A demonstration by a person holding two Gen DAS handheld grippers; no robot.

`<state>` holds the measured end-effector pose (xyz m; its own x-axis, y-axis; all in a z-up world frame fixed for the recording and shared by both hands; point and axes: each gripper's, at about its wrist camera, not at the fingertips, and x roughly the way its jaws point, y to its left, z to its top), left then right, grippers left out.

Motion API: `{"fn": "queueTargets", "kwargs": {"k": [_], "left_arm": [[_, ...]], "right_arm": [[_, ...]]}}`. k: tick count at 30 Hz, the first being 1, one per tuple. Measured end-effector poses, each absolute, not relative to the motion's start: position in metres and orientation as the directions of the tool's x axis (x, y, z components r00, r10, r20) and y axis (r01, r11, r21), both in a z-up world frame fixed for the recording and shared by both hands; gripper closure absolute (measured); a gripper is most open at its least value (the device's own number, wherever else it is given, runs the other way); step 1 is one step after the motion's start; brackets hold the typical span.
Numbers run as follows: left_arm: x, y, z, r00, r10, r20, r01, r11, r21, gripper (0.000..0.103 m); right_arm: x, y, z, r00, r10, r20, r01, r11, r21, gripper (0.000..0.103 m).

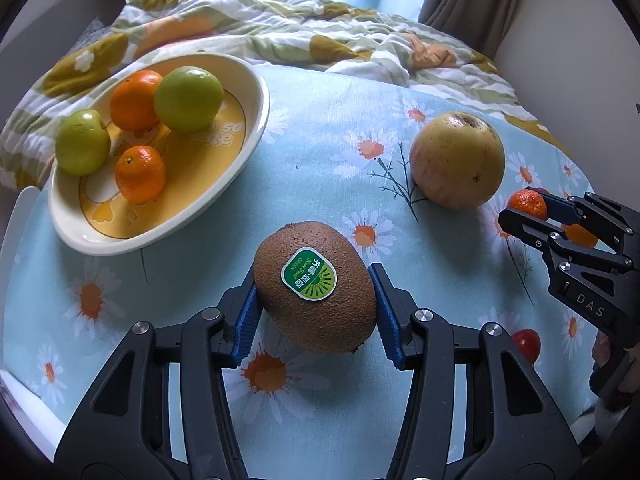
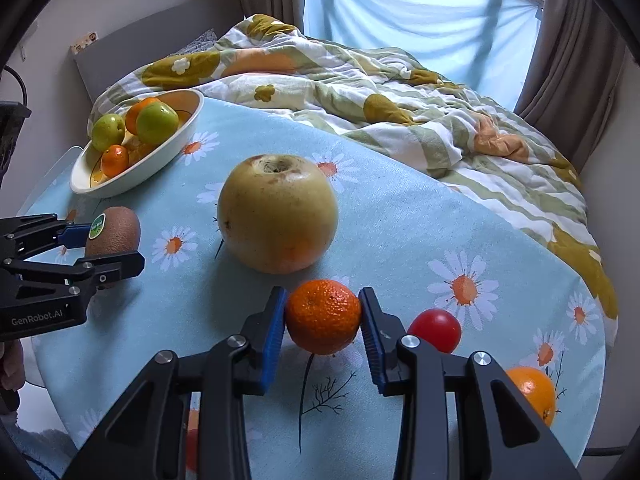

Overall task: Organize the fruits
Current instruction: 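Carry the kiwi into the duck bowl and open the left tool while the right tool carries the tangerine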

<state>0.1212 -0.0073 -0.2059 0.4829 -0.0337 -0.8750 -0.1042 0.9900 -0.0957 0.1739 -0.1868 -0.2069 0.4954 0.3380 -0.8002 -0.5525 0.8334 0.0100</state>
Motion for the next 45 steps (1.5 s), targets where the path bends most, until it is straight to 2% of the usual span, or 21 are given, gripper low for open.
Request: {"fn": "queueTargets", "kwargs": {"k": [13,26,37,45], "left_arm": [[0.102,0.01,-0.143,0.572,-0.025,-0.82,-0.121,0.986,-0.114,0.046],[0.098,0.085,-0.099,0.612,-0.022,-0.791,-0.079,0.993,-0.088,0.046],[0.113,0.143,-0.113,0.574,-0.075,-0.815,0.053,0.997,-0.055,0.046],[0.13,0.156,-0.14,0.533,-0.179,-0.827,0.225,0.972,-0.065,0.046]], "right_arm": [[0.155,-0.179,-0.15,0.527,0.391,-0.755,-0.571,0.821,0.027,0.069],[0.14,-0.12,-0.099,0.56,0.416,-0.716,-0.53,0.844,0.076,0.069],[0.132,-0.055,-0.101,0.564,0.384,-0.731,-0.465,0.879,0.102,0.069],[0.125,-0.026,-0.115,0.567,0.331,-0.754,-0.374,0.919,0.123,0.069]]}}
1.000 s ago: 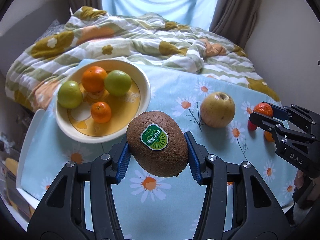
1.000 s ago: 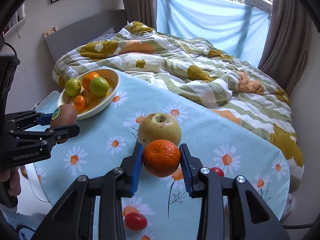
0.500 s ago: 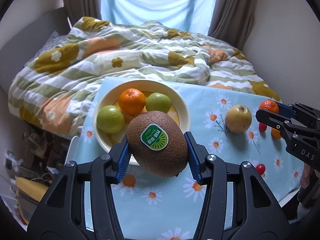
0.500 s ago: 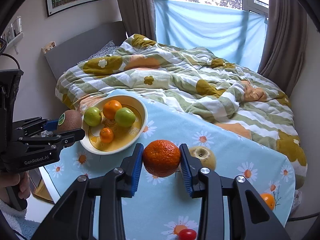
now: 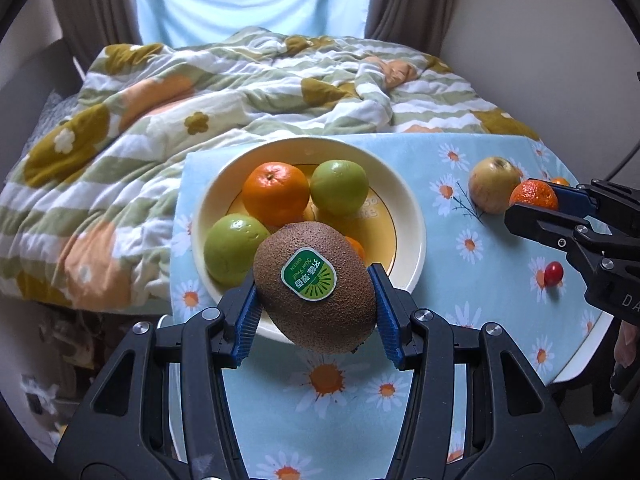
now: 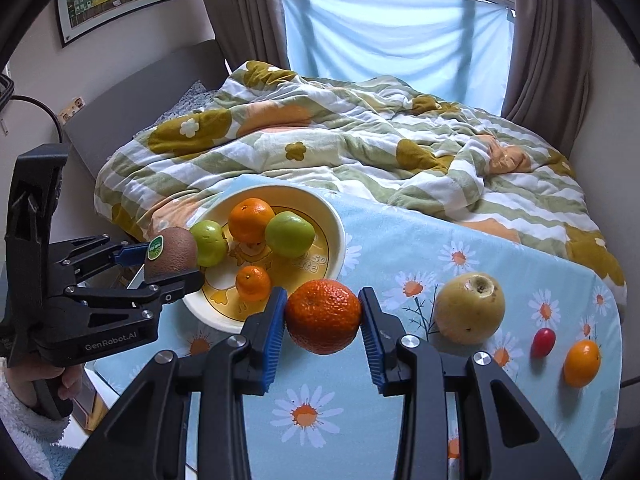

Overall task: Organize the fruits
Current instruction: 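Carry the kiwi into the duck bowl and open the left tool while the right tool carries the tangerine, then lower the tangerine into the duck bowl and open the right tool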

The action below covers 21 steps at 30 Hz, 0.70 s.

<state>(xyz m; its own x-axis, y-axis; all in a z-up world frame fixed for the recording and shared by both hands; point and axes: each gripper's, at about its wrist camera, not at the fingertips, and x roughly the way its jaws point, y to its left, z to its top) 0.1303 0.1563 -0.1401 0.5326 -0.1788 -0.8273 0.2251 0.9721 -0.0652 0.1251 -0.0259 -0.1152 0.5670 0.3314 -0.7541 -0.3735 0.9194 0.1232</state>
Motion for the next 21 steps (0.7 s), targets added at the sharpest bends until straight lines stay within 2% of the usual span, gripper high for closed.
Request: {"fn": "queueTargets", "kwargs": {"k": [9,16,17,18,19,20,21], "left_arm": [[0.147,0.147,-0.167,0.484,-0.207,-0.85,0.377,0.926,-0.011,0.046],[0.15,0.144,-0.18,0.462,-0.229,-0.857,0.427,0.904,-0.011,0.043],[0.149,0.145,-0.179,0.465,-0.229,-0.855,0.427,0.904,-0.01,0.032],[0.148,0.145,-0.178,0.469,-0.241,-0.85,0.432,0.902,-0.017,0.016],[0.146,0.145,-0.175,0.48,-0.247,-0.842,0.431,0.902,-0.018,0.007],[0.143,0.145,-0.172,0.501,-0.245,-0.83,0.425,0.905,-0.011,0.0],[0.14,0.145,-0.168,0.519,-0.247,-0.819,0.423,0.906,-0.005,0.0]], "right_arm": [[0.122,-0.015,-0.13,0.584,0.255,-0.771,-0.236,0.962,0.139,0.069],[0.118,-0.018,-0.132,0.596,0.21,-0.775,-0.136,0.978,0.161,0.069],[0.118,-0.019,-0.131,0.598,0.206,-0.774,-0.127,0.979,0.162,0.069],[0.117,-0.02,-0.13,0.6,0.203,-0.774,-0.12,0.979,0.164,0.069],[0.117,-0.021,-0.129,0.6,0.202,-0.774,-0.116,0.979,0.166,0.069],[0.116,-0.021,-0.129,0.601,0.201,-0.774,-0.115,0.98,0.165,0.069],[0.116,-0.021,-0.128,0.601,0.2,-0.774,-0.116,0.98,0.163,0.069]]}}
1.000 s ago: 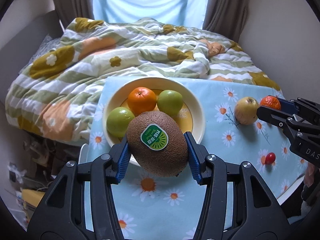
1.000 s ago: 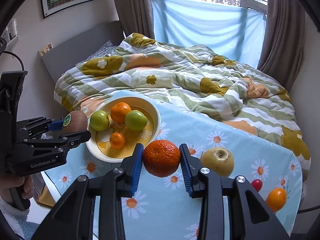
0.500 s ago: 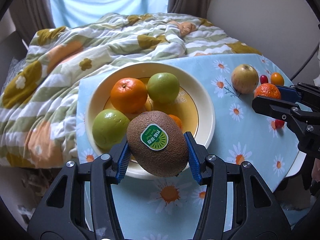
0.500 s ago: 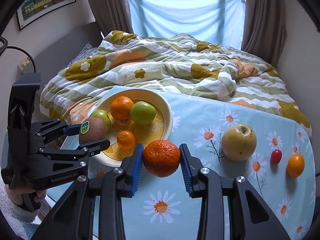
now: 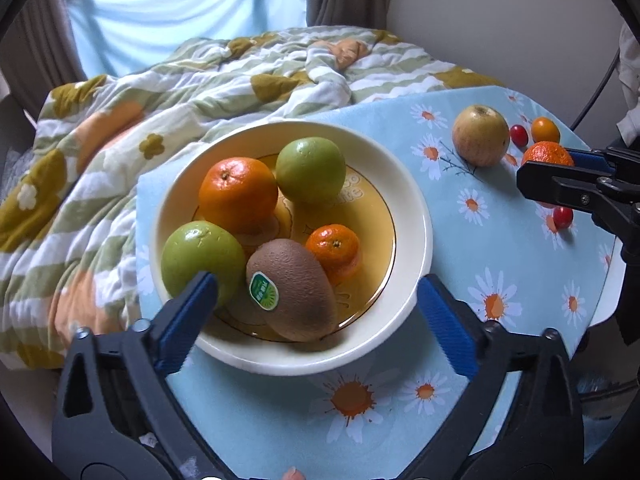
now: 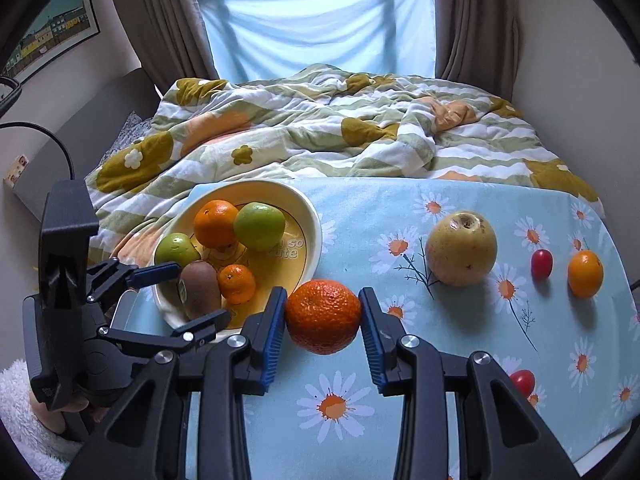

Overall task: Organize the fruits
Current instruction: 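Lower the tangerine into the duck bowl and open the right tool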

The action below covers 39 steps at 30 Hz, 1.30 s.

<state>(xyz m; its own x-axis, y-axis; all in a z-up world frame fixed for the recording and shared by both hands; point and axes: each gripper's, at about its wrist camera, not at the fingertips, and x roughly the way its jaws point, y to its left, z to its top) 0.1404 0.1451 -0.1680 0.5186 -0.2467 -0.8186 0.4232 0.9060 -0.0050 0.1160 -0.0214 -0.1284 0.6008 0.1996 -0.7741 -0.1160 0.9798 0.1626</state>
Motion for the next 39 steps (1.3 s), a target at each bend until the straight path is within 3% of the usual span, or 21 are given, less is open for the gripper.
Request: {"fn": "queueTargets", "kwargs": {"k": [19,39], "left_arm": [[0.118,0.176,-0.149,0.532,-0.135,-0.836,0.197,0.98,-0.033,0.0],[0.101,0.207,-0.164,0.49,-0.075,-0.869,0.007,0.997,-0.082,0.0]], "right_arm": [[0.152,-0.004,-0.124,0.529,0.344,-0.775,-0.335,0.924,0.182,0.069],[0.189,0.028,-0.169,0.42,0.411,-0.809,-0.453,0.868,0.206,0.069]]}}
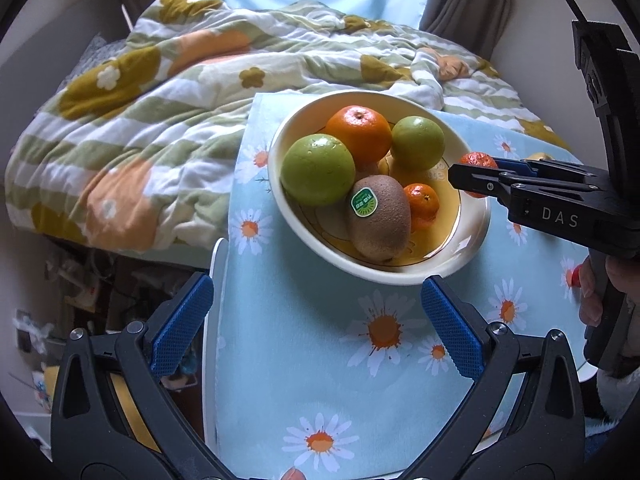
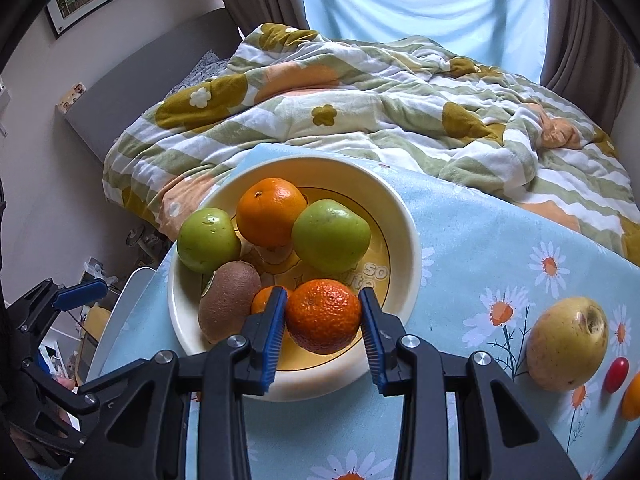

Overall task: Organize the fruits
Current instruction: 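Lower the tangerine into the duck bowl and open the right tool, then withdraw both open tools from the bowl toward the pear and tomatoes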

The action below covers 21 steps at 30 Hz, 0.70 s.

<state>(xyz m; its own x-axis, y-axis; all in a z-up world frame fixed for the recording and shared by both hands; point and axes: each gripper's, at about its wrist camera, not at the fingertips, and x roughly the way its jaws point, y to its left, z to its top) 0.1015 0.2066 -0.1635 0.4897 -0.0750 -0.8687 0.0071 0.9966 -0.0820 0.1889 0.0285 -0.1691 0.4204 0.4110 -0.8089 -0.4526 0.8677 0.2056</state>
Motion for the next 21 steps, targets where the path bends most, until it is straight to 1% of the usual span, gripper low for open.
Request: {"fn": "queueTargets", "kwargs": {"k": [4,5,6,7,9,11,13,14,21], "left_arm": [[0.1,0.209,-0.166,0.485,-0.076,-0.871,-0.003,0.996,-0.089,0.0],[0.1,0.21,-0.166,0.484,-0.076,-0.872,-0.004,0.996,-0.089,0.0],[0.099,0.21,-0.166,0.484,-0.076,-0.872,-0.005,0.996,-0.089,0.0],[0.099,0.21,-0.165,0.483,-0.076,-0.872,-0.006,0.996,-0.09,0.0],[0.099,0.21,-0.165,0.484,-0.076,-0.872,-0.004,0.996,-0.089,0.0],[0.098,0.21,-0.165,0.484,-0.076,-0.872,-0.002,0.996,-0.088,0.0],[0.097,0.21,-0.163,0.485,-0.08,-0.871,0.002,0.996,-0.09,0.0],[0.096,0.21,-0.162,0.486,-0.082,-0.87,0.005,0.996,-0.091,0.0],[0.094,0.207,-0.146,0.505,-0.089,-0.858,0.033,0.996,-0.084,0.0]], "right_arm": [[0.19,0.03,-0.173,0.429,0.401,-0.809,-0.446,0.874,0.196,0.069],[0.19,0.029,-0.173,0.431,0.405,-0.806,-0.444,0.873,0.202,0.061],[0.19,0.028,-0.172,0.431,0.414,-0.801,-0.444,0.871,0.212,0.047],[0.19,0.028,-0.171,0.435,0.422,-0.796,-0.443,0.869,0.219,0.041],[0.188,0.027,-0.168,0.446,0.43,-0.785,-0.441,0.869,0.226,0.017],[0.186,0.026,-0.165,0.461,0.429,-0.776,-0.438,0.871,0.222,0.007],[0.184,0.025,-0.162,0.477,0.419,-0.773,-0.429,0.878,0.211,0.002],[0.183,0.025,-0.161,0.48,0.414,-0.773,-0.427,0.88,0.206,0.001],[0.176,0.022,-0.147,0.514,0.405,-0.756,-0.416,0.889,0.192,0.001]]}}
